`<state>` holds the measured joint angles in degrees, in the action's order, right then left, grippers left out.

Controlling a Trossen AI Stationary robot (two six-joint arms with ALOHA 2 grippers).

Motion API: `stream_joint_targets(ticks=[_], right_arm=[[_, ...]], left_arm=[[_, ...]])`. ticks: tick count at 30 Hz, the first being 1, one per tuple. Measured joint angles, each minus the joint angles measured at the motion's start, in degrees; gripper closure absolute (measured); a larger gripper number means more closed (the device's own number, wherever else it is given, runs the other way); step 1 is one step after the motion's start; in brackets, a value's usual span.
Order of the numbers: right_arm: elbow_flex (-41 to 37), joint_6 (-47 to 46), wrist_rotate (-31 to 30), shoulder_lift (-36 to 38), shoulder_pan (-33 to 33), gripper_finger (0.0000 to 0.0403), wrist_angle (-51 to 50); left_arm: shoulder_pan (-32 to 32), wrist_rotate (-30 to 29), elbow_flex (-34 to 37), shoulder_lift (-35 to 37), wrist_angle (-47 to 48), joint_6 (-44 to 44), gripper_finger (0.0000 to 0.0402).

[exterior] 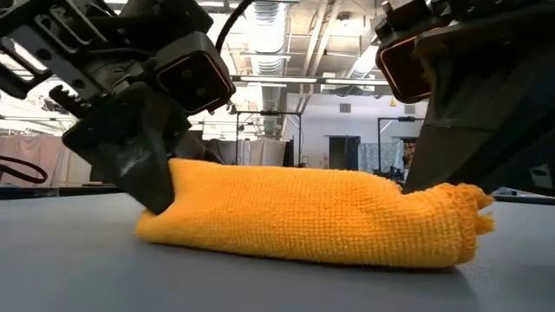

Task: Roll towel
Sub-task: Roll the yellow microfiber cloth

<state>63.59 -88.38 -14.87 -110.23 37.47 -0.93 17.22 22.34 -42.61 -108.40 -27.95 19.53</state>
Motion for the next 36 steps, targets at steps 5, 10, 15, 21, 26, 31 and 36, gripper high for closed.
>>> stream_joint_targets(ticks=[5, 10, 15, 21, 26, 31, 36], right_arm=[[-0.10, -1.77, -0.22, -0.57, -0.02, 0.0375, -0.86], [-1.07, -3.20, -0.94, -0.55, 0.04, 0.0375, -0.77], [-1.09, -3.31, -0.72, -0.55, -0.13, 0.0375, -1.01], [-1.09, -3.30, -0.20, -0.55, -0.82, 0.0375, -1.31], [-1.09, -3.30, -0.08, -0.55, -1.23, 0.0375, -1.36], [-1.11, -3.73, 0.00, -0.59, -1.59, 0.0375, -1.19], [-1.14, -4.10, 0.00, -0.59, -1.60, 0.0375, -0.81]], left_arm=[[-0.03, 2.64, 0.00, 0.00, -1.80, -2.17, 0.0348], [-0.94, 5.47, 0.08, 1.40, 1.12, -4.02, 0.0298], [-2.37, 6.45, 0.26, 7.42, 10.20, -6.64, 0.0275], [0.59, -0.76, 0.64, 16.60, 15.20, -11.75, 0.0274], [8.86, -12.28, 0.61, 17.67, 6.57, -21.89, 0.0274], [11.35, -19.16, 0.66, 12.01, 0.95, -26.54, 0.0274], [8.60, -17.65, -0.78, 6.87, -2.25, -25.89, 0.0274]])
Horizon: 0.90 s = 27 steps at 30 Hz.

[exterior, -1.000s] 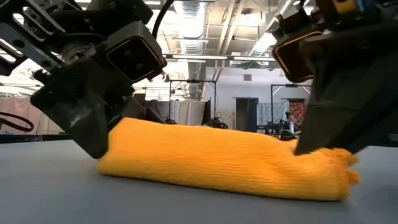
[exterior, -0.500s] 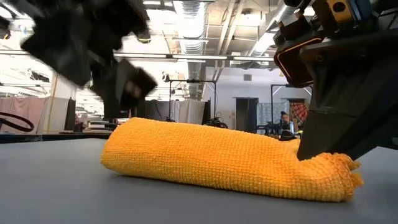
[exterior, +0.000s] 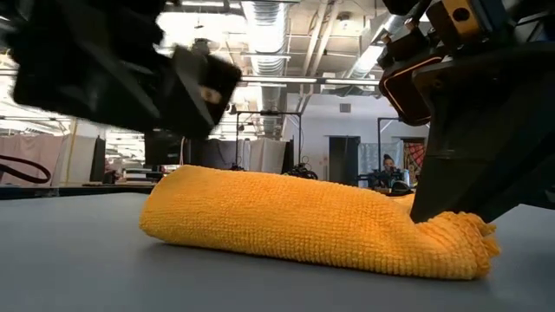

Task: Roll towel
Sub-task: Roll the yellow microfiber cloth

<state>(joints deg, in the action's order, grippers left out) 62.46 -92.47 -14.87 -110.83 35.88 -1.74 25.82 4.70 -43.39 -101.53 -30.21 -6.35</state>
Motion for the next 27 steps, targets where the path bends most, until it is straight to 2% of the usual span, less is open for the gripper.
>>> stream_joint_targets(ticks=[4, 11, 19, 27], right_arm=[[-0.02, -0.10, -0.01, -0.02, -0.07, 0.0373, 0.00], [-0.04, 4.82, 0.00, -0.07, -0.28, 0.0362, 0.44], [-0.06, 5.52, -0.02, -0.09, -0.41, 0.0353, 0.71], [-0.04, 2.48, -0.07, -0.09, -0.44, 0.0346, 0.90]], left_arm=[[-1.71, 4.18, -2.31, -3.03, -0.21, 1.51, 0.0274], [-3.50, 5.71, -4.71, -7.35, 0.09, 1.47, 0.0274], [-4.72, 6.06, -5.21, -7.39, 2.26, 0.71, 0.0274], [-4.83, 5.70, -5.21, -7.39, 2.70, -1.16, 0.0274]])
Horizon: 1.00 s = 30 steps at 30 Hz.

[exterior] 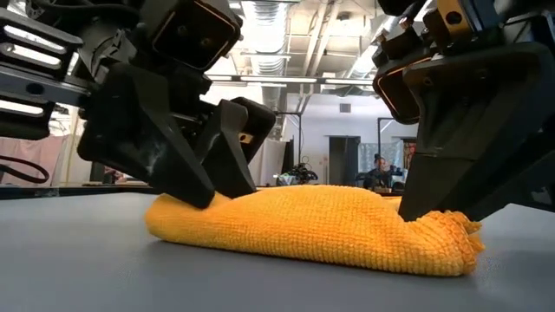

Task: Roll towel
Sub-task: Roll the yellow microfiber cloth

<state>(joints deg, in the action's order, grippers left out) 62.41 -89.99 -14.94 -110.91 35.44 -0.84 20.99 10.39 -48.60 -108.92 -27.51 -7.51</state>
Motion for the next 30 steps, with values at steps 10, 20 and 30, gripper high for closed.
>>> stream_joint_targets(ticks=[10, 20, 30], right_arm=[[1.62, 1.78, 1.43, 1.98, -0.31, 0.0284, -2.25], [1.70, 5.09, 1.29, 9.92, 0.20, 0.0248, -9.77], [1.73, 33.71, -13.30, 6.45, 3.39, 0.0248, -1.41]], left_arm=[[-0.17, -1.82, 0.00, 0.02, 0.91, -1.31, 0.0274], [-1.43, -1.93, 0.00, 0.07, 1.03, -2.56, 0.0274], [-3.16, 0.31, 0.00, 0.09, 1.46, -4.26, 0.0274]])
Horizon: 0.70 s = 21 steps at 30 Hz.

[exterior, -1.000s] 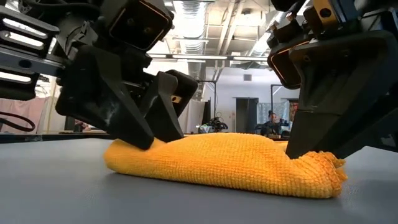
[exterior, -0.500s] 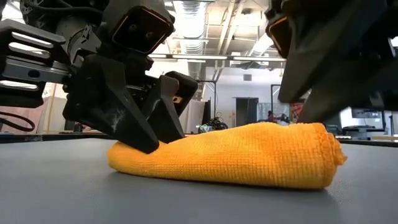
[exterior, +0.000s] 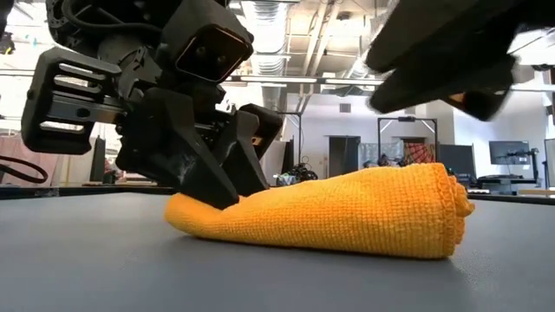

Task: Roll towel
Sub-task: Roll the yellow microfiber cloth

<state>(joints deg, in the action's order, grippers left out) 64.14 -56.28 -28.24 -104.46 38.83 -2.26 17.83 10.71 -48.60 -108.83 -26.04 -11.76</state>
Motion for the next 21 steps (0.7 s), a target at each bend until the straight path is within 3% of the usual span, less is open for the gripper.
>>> stream_joint_targets(ticks=[8, 15, 21], right_arm=[[6.06, 15.53, -4.51, -5.91, 2.42, 0.0248, -1.58], [19.90, 20.51, -6.95, -12.62, 3.06, 0.0249, -25.61], [27.90, 20.82, -6.65, -17.74, 3.04, 0.0249, -36.02]], left_arm=[[-0.60, 1.25, -0.02, 0.02, 1.58, -1.08, 0.0274], [-0.57, 2.08, -0.02, 0.02, 2.14, 0.30, 0.0274], [-0.57, 2.09, -0.02, 0.02, 2.14, 0.41, 0.0274]])
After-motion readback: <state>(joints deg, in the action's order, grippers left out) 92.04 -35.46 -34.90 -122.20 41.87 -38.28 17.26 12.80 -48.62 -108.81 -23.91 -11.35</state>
